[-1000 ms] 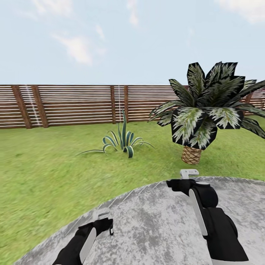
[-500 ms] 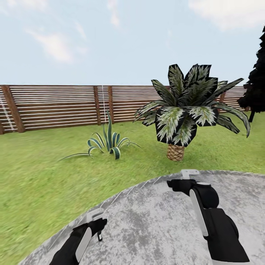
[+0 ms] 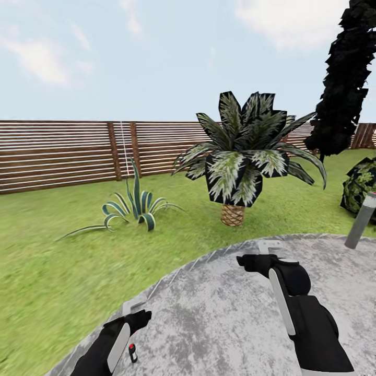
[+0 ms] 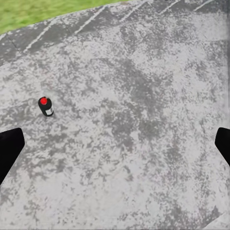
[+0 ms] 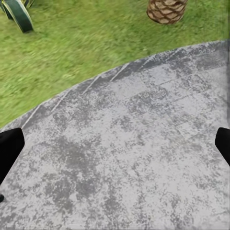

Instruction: Pick up the pesticide atomizer in the garden and spray insectifuge to fully cover both potted plants in the garden.

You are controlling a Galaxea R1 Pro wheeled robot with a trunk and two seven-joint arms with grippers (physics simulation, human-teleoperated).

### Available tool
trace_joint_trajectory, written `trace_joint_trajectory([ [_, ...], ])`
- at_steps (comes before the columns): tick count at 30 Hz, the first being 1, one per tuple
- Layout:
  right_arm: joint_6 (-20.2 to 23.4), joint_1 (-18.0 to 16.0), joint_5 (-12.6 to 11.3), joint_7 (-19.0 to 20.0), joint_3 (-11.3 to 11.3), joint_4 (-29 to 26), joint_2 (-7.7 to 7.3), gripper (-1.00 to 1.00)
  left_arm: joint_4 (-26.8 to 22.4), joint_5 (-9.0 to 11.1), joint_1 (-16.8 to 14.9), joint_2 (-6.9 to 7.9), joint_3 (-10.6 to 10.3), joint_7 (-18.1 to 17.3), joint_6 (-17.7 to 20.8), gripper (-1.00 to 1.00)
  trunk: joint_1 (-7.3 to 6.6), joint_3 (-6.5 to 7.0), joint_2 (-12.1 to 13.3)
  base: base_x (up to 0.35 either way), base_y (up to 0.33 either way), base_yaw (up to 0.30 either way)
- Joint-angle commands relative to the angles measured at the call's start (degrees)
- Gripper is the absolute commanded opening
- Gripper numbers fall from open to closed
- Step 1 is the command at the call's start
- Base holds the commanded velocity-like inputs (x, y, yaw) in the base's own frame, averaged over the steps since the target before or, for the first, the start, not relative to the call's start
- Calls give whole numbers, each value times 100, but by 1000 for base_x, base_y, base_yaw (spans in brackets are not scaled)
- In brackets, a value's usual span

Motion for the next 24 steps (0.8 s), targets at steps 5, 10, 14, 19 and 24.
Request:
trace_joint_trajectory([
  [5,26,-6,-4,-1,1,-1,-11,100,-18,56,-1,-2,11,183,-132,100,2,-6,-4,239,240,-153],
  [10,26,1,-8,0,11,6,-6,100,-12,101,7,7,17,671,-280,100,2,-3,-4,233,257,-47],
  [14,26,2,-9,2,15,5,10,100,-35,111,31,13,49,774,-289,100,2,7,-4,70,98,-223],
  [19,26,2,-10,0,15,4,10,100,-124,75,-7,187,105,968,215,100,2,21,-4,7,9,-267],
  [24,26,2,-11,2,13,2,4,100,-369,98,0,207,372,1129,534,100,2,34,-4,1,1,-272],
])
